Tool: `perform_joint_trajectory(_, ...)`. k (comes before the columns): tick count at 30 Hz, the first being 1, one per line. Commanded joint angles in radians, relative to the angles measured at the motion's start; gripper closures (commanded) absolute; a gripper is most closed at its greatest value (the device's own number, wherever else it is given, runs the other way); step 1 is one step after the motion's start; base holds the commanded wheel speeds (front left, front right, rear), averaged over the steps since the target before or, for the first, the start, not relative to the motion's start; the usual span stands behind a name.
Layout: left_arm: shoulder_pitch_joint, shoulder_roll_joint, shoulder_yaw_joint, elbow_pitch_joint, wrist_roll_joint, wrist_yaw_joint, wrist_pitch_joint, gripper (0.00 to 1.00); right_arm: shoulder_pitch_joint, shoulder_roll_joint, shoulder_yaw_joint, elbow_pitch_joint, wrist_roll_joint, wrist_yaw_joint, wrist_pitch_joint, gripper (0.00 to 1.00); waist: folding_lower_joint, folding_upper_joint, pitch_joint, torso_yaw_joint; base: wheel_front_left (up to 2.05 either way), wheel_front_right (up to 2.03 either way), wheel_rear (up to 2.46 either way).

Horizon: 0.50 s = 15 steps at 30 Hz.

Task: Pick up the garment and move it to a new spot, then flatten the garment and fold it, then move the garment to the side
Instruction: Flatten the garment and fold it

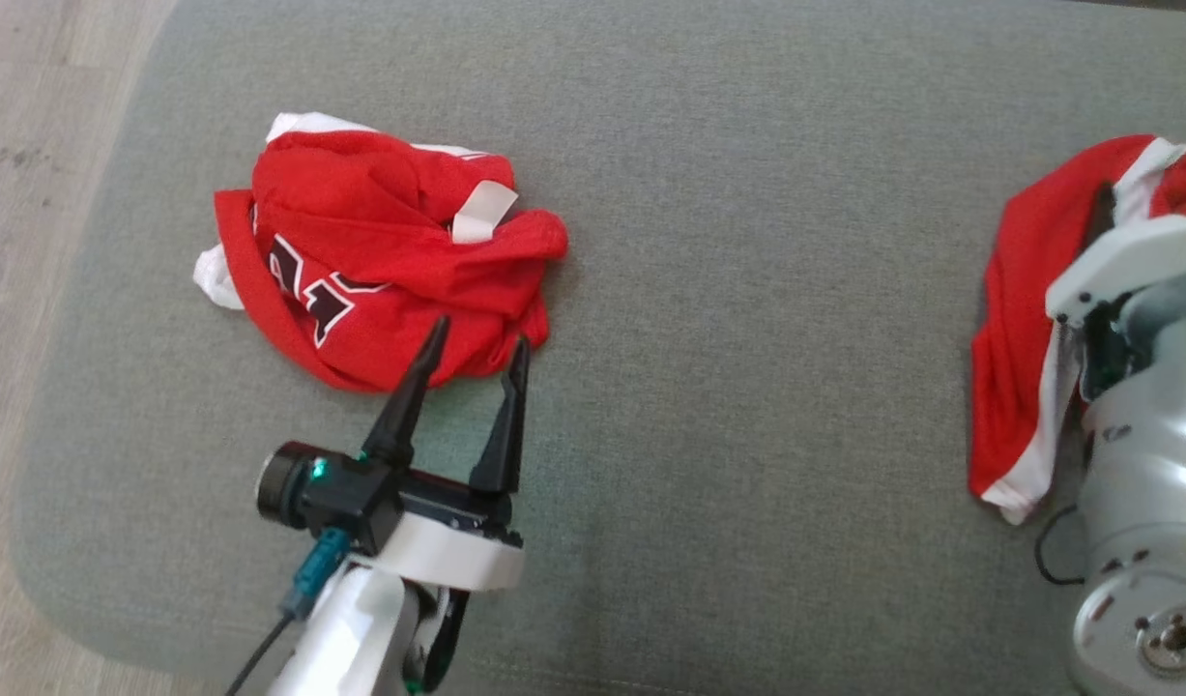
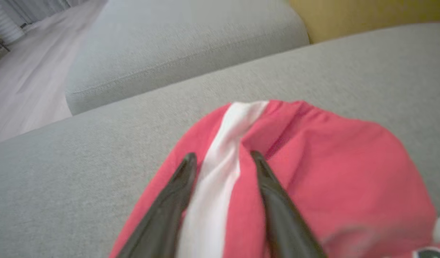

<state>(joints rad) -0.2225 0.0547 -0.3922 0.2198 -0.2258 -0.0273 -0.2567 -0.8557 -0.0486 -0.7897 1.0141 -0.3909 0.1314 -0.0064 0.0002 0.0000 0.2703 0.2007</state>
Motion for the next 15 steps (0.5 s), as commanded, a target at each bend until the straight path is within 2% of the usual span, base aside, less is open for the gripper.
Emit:
perform_joint_trajectory(1, -0.032, 0.002, 0.036, -0.026, 0.016, -0.002, -0.005, 0.0, -0.057, -0.002, 0.022, -0.013, -0.018, -0.001, -0.034, 1.0, -0.0002, 0.0, -0.002, 0.002, 0.0, 0.0, 0.0)
perform_joint_trajectory(5, -0.026, -0.001, 0.045, -0.022, 0.021, -0.001, -0.005, 0.0, -0.094, -0.002, 0.075, 0.071, -0.042, -0.001, -0.17, 1.0, -0.0002, 0.0, -0.021, -0.004, 0.0, 0.0, 0.0)
perform_joint_trajectory(9, -0.014, -0.002, 0.053, -0.021, 0.025, 0.002, -0.005, 0.0, -0.146, -0.002, 0.258, 0.228, -0.014, -0.001, -0.25, 1.0, -0.0002, 0.0, -0.048, -0.02, 0.0, 0.0, 0.0)
perform_joint_trajectory(12, -0.009, -0.003, 0.055, -0.019, 0.027, -0.003, -0.005, 0.0, -0.184, -0.002, 0.498, 0.263, 0.113, -0.001, -0.254, 1.0, -0.0002, 0.0, -0.063, -0.027, 0.0, 0.0, 0.0)
perform_joint_trajectory(14, -0.007, -0.003, 0.052, -0.014, 0.03, -0.007, -0.005, 0.0, -0.143, -0.002, 0.737, 0.234, 0.273, -0.001, -0.255, 1.0, -0.0002, 0.0, -0.073, -0.03, 0.0, 0.0, 0.0)
perform_joint_trajectory(15, -0.005, -0.004, 0.051, -0.012, 0.031, -0.008, -0.005, 0.0, -0.085, -0.002, 0.879, 0.17, 0.372, -0.001, -0.255, 1.0, -0.0002, 0.0, -0.08, -0.035, 0.0, 0.0, 0.0)
